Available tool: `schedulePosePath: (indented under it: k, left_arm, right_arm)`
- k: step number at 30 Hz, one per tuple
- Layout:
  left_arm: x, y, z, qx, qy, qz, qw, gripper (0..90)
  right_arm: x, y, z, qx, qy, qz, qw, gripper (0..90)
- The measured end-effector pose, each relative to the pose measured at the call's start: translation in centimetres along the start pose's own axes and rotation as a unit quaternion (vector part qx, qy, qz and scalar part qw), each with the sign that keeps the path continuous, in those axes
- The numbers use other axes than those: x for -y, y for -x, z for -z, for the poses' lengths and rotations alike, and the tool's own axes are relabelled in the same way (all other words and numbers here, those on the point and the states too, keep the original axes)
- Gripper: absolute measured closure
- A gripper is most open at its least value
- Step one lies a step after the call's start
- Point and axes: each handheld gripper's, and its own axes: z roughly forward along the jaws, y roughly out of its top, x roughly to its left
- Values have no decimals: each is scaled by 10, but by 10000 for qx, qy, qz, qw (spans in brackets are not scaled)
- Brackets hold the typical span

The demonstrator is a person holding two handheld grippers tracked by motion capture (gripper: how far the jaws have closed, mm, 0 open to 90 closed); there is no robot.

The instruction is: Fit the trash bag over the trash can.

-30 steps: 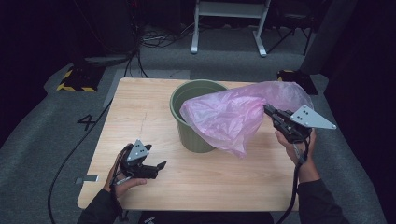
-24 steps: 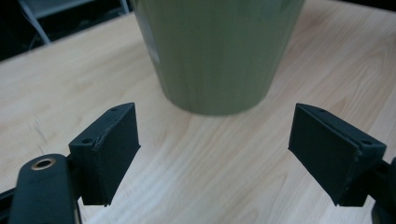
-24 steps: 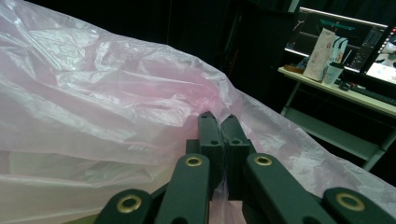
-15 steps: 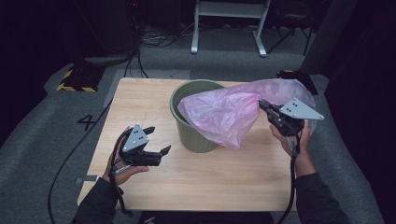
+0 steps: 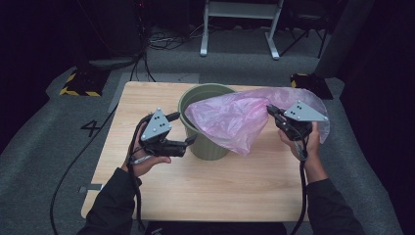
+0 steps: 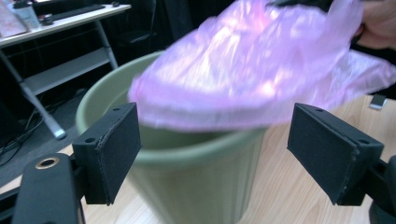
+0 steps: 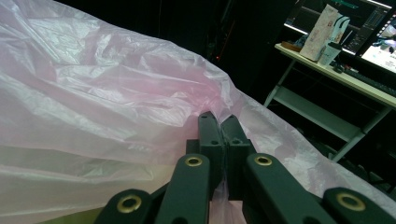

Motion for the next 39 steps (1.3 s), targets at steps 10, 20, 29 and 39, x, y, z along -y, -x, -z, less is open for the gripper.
schedulePosePath:
  k: [10, 20, 29, 39]
  left_arm:
    - [-26, 4, -36, 214, -316, -237, 9990, 211]
    - [-31, -3, -65, 308, -854, -501, 9946, 578]
    - [-30, -9, -82, 102, -1334, -611, 9891, 754]
    - [-27, -18, -99, 84, -1863, -437, 9815, 678]
  right_arm:
    - [-1, 0, 1, -22, -52, 37, 10000, 897]
    - [-2, -1, 0, -40, -77, 91, 9999, 897]
    - [-5, -4, -1, -56, -85, 156, 9998, 896]
    - [-12, -15, -6, -133, -90, 337, 9993, 895]
